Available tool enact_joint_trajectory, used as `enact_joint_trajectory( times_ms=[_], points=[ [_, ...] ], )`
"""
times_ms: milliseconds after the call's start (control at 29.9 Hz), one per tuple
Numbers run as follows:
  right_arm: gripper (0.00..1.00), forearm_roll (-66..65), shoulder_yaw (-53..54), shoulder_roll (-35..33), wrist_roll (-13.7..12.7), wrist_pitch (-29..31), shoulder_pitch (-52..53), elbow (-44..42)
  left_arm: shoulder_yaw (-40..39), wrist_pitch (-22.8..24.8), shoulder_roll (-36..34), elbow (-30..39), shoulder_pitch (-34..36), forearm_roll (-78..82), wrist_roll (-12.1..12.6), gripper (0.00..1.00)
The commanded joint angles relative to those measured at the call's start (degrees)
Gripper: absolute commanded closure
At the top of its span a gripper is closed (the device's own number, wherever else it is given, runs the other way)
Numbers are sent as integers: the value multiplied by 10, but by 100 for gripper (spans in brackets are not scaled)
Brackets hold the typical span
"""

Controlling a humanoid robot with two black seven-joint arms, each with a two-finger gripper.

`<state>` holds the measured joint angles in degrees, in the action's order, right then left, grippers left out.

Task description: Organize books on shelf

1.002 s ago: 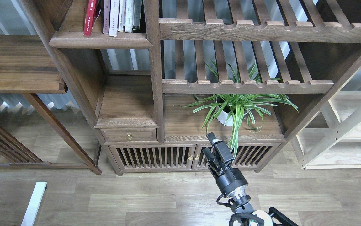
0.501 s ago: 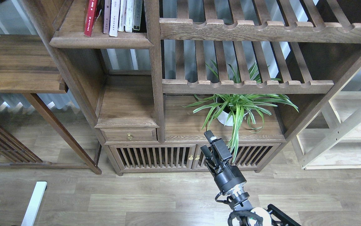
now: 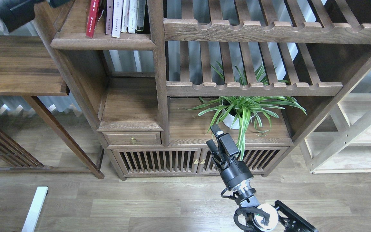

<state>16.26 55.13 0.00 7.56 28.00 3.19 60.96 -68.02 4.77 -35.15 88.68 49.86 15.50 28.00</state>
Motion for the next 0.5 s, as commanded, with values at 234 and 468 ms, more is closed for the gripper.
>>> enact_joint_trajectory(
  times_ms=[234, 468],
  points=[
    [0, 0, 2, 0, 0, -9, 35, 21, -46, 52, 24, 68, -147, -6, 0, 7],
    [0, -3, 2, 0, 0, -25, 53, 21, -75, 119, 68, 67, -239, -6, 0, 7]
  ],
)
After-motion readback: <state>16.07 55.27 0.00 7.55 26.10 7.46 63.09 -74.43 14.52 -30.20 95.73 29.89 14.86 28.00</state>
